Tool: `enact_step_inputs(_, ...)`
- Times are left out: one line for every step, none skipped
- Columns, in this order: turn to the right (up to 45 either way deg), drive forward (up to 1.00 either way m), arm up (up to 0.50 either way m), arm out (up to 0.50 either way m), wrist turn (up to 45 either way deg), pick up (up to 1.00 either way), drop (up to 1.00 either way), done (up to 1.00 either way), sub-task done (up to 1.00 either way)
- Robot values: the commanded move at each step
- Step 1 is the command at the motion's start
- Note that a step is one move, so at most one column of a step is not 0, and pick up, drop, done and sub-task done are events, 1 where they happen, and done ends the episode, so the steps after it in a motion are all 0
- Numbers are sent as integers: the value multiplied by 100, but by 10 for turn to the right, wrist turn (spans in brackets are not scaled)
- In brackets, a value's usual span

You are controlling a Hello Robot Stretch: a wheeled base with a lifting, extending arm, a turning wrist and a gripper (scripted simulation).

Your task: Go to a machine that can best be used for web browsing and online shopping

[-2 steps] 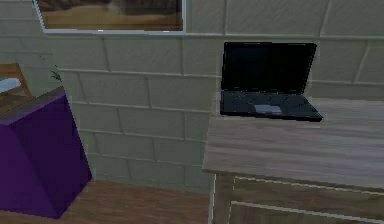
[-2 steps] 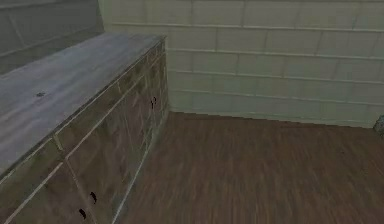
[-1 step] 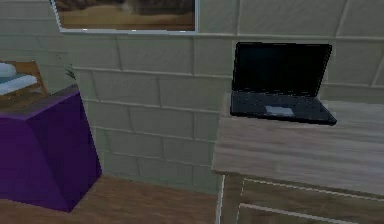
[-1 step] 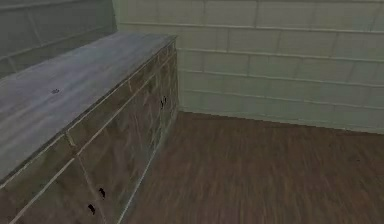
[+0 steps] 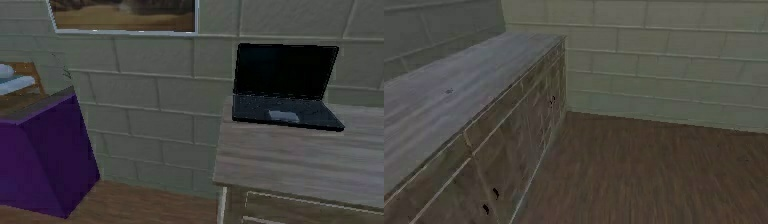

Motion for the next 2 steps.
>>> enact_step_inputs(240,0,0,0,0,0,0,0,0)
enact_step_inputs(0,0,0,0,0,0,0,100,0)
